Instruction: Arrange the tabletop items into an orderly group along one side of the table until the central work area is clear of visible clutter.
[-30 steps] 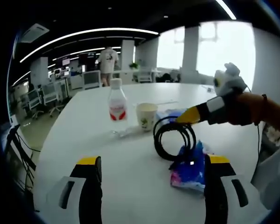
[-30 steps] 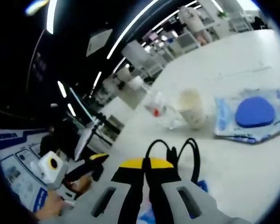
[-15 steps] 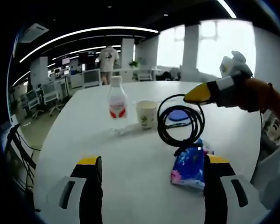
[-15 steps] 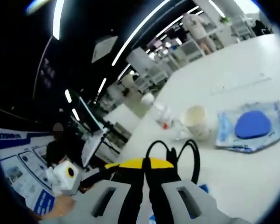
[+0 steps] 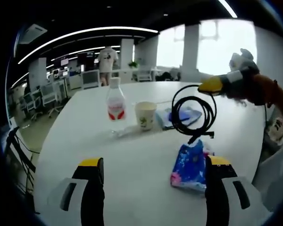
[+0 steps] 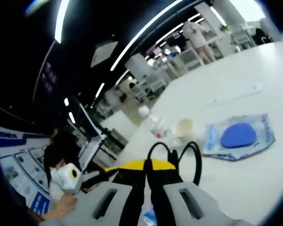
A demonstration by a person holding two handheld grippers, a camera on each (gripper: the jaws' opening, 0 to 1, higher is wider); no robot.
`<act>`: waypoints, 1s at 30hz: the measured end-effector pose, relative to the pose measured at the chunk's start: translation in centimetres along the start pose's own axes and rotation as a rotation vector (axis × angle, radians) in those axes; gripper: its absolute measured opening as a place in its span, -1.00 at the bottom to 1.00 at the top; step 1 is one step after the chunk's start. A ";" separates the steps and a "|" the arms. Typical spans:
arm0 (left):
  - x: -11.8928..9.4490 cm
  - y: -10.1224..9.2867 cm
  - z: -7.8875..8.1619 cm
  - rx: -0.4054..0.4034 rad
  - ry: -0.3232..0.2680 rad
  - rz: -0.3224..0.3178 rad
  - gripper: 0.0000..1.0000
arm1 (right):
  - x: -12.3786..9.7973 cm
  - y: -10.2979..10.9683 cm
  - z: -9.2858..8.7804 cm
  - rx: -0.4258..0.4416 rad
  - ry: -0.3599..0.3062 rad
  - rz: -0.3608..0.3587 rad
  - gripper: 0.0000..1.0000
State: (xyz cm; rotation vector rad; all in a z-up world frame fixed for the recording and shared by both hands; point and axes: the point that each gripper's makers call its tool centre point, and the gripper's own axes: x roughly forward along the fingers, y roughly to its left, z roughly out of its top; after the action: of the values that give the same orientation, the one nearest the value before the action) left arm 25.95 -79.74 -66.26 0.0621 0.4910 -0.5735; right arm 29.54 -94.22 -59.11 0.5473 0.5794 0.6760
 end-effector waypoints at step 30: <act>0.6 -1.8 0.1 0.020 0.003 -0.048 0.76 | -7.7 -7.9 0.9 0.059 -0.078 -0.182 -1.00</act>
State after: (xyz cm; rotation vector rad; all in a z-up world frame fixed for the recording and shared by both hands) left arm 25.44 -81.59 -66.31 0.0703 0.4912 -0.6249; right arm 28.47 -104.99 -61.08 0.5663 0.5699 0.4646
